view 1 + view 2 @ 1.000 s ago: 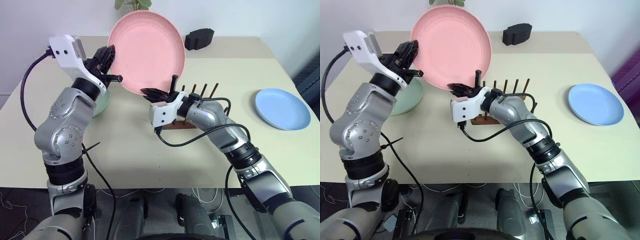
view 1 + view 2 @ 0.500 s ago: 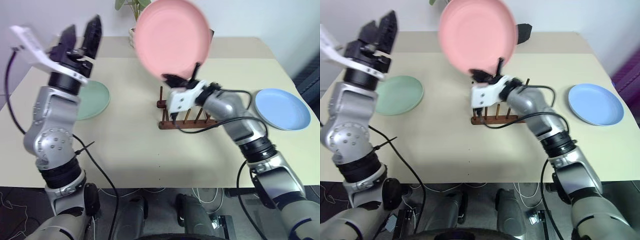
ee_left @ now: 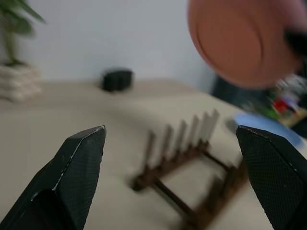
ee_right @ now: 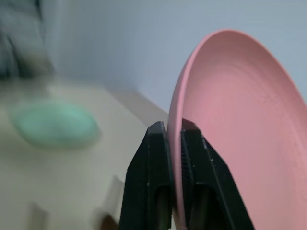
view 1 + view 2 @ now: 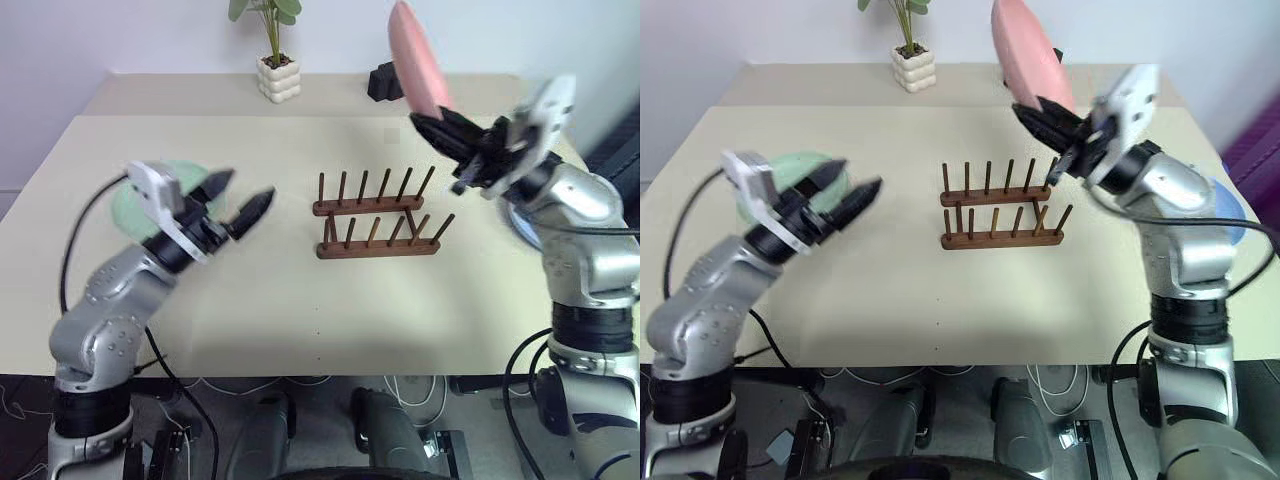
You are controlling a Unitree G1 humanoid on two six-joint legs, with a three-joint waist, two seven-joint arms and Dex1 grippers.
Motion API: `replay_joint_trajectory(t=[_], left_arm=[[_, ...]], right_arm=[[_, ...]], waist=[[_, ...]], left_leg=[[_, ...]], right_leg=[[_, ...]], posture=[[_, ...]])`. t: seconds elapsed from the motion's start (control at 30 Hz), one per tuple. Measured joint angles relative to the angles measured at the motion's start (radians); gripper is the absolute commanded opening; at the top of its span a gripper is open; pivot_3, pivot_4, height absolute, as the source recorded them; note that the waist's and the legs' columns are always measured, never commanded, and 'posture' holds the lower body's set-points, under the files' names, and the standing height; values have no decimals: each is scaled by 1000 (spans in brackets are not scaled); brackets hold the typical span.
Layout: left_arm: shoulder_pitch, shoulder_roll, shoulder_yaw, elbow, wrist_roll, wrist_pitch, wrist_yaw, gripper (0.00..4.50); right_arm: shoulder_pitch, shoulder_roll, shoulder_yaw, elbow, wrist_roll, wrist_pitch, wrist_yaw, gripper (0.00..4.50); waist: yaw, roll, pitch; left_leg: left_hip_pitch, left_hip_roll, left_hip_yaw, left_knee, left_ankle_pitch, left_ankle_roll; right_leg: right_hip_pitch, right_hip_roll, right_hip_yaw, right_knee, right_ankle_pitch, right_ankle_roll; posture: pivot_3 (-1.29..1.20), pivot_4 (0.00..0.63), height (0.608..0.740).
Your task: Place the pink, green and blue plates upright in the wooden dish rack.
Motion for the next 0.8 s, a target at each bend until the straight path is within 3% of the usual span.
replay_joint_trajectory(t=[0.3, 0.8], left_arm=[[74, 21, -60, -3, 48, -3, -93, 4438], [96, -9, -91, -3, 92, -4, -99, 4438]], right_arm=[[69, -4, -171, 0, 348, 289, -85, 0], [128, 42, -183, 50, 449, 340, -177, 0]], waist=[[0, 1, 0], [1, 1, 0]], left_leg=[[0, 0, 1, 0, 0, 0], [0, 0, 1, 0, 0, 0]], right_leg=[[0, 0, 0, 0, -1, -1], [0, 0, 0, 0, -1, 0]], posture=[[0, 150, 736], [0, 150, 736]])
